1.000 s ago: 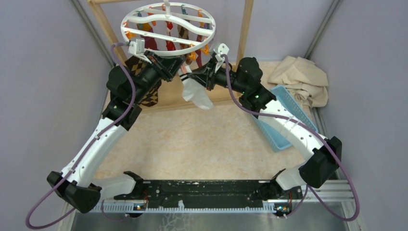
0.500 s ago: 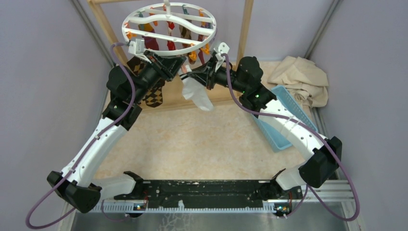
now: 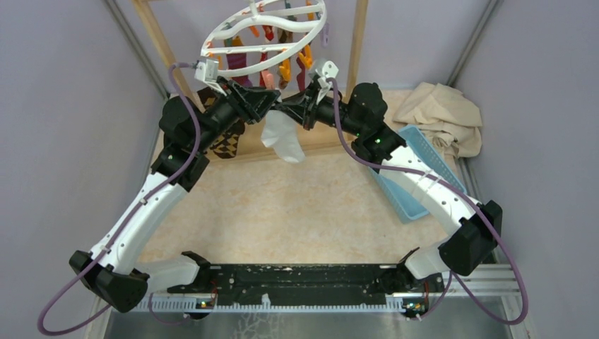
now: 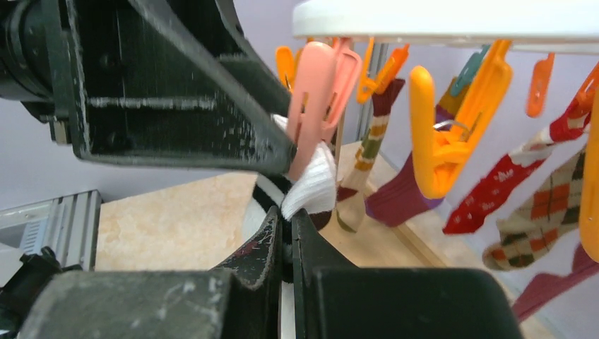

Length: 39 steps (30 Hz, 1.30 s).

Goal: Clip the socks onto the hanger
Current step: Clamp the sock onto the hanger, then reset both arms

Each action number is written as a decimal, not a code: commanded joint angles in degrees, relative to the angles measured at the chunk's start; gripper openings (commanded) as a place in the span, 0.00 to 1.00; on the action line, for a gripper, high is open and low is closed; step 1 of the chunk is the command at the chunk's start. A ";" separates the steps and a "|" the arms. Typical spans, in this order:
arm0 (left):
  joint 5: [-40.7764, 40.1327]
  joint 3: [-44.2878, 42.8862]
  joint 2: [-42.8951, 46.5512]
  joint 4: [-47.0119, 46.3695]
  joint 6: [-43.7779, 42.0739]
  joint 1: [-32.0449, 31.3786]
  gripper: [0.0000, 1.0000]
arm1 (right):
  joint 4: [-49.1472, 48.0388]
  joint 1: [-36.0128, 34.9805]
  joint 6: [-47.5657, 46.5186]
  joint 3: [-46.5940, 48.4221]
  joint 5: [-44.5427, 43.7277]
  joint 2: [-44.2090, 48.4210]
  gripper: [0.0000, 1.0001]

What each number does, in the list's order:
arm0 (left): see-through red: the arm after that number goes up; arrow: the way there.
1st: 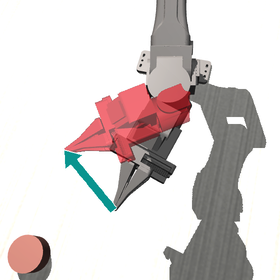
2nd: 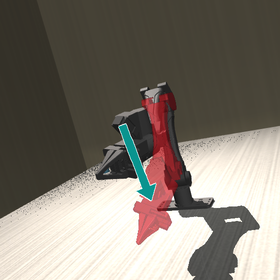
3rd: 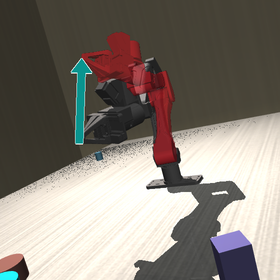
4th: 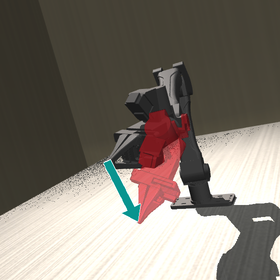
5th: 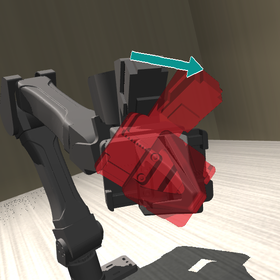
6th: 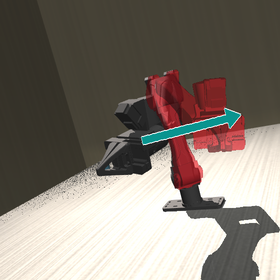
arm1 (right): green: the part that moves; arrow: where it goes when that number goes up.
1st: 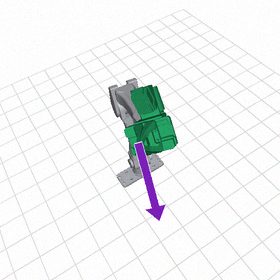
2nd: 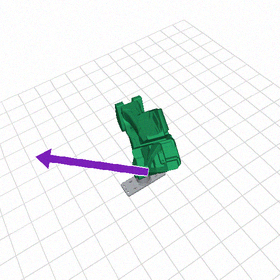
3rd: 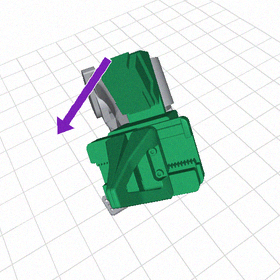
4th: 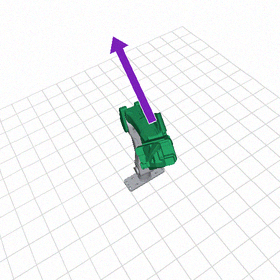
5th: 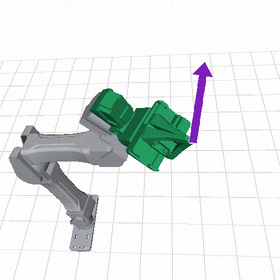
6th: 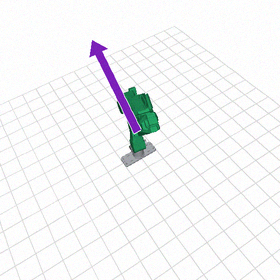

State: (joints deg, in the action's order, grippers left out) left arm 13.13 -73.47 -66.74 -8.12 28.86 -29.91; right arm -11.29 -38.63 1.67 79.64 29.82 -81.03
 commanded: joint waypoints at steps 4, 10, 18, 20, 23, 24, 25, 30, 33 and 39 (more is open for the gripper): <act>4.33 0.41 0.12 2.41 -0.02 -0.83 0.56 | -3.88 -0.57 0.77 3.27 -0.18 0.37 0.00; 2.47 0.74 0.92 3.59 -1.22 -0.78 0.68 | -3.93 -0.59 0.96 3.02 -2.38 0.11 0.45; -2.63 4.47 3.83 6.52 -3.94 -0.82 0.71 | -4.00 -0.62 -0.54 -2.59 -10.48 2.48 0.67; -4.12 5.64 4.46 7.58 -4.39 -0.72 0.72 | -4.24 -0.55 -0.87 -4.78 -13.20 3.36 0.68; -6.30 7.38 5.25 9.83 -4.83 -0.76 0.73 | -4.20 -0.25 -0.73 -7.45 -16.62 4.65 0.69; -7.30 7.98 5.42 10.45 -4.94 -0.74 0.75 | -4.17 0.07 -0.08 -8.07 -17.42 4.80 0.69; -8.30 8.35 5.41 11.49 -4.95 -0.75 0.77 | -3.86 0.42 0.63 -8.42 -17.77 4.93 0.69; -11.59 9.60 3.83 17.57 -5.81 -0.70 0.86 | -2.10 3.93 5.42 -10.36 -18.34 5.24 0.69; -13.47 12.28 4.35 18.08 -6.46 -0.75 0.87 | -1.69 5.57 6.72 -13.75 -19.67 6.13 0.69; -16.70 15.05 3.99 19.60 -6.45 -0.53 0.94 | -1.43 7.87 8.86 -21.13 -20.80 8.03 0.69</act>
State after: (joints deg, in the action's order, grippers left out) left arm -0.32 -59.18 -62.67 9.78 23.24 -30.50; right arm -11.60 -31.94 7.81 61.95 10.50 -75.92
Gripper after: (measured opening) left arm 0.915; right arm 0.692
